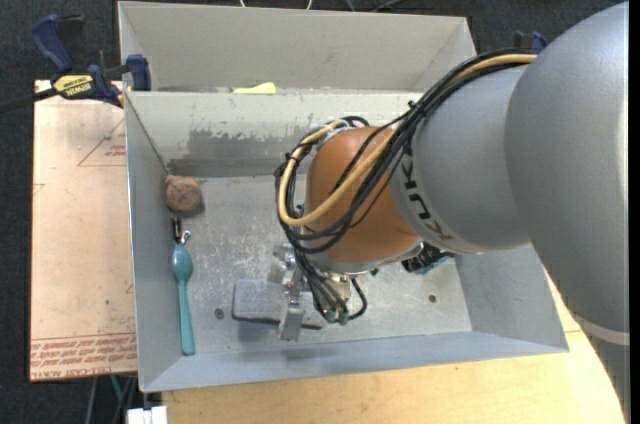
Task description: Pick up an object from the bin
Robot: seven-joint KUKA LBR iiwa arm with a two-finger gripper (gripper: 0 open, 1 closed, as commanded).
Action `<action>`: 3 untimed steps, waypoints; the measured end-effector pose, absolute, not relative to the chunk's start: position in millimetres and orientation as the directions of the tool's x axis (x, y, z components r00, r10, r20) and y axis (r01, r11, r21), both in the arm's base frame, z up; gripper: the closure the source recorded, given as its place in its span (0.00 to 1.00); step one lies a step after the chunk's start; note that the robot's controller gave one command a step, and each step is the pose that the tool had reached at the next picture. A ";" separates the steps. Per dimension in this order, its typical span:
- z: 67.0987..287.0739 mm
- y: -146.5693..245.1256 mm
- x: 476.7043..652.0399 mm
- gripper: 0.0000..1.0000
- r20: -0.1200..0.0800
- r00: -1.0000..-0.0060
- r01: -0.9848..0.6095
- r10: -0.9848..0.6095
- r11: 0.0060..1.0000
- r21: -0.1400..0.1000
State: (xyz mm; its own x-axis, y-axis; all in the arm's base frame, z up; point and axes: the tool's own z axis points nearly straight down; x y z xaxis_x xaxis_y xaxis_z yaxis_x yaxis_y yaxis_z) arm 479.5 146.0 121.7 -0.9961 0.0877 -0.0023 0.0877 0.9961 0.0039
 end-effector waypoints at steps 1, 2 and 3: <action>129.3 145.9 479.1 1.00 -0.001 -0.996 0.088 0.088 0.996 0.004; 136.3 146.4 479.9 1.00 -0.003 -0.996 0.088 0.088 0.996 0.006; 149.2 146.4 479.3 1.00 0.000 -0.996 0.088 0.088 0.996 0.005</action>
Offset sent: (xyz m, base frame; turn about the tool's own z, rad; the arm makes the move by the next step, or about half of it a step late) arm -0.0004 0.0000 0.0142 0.0002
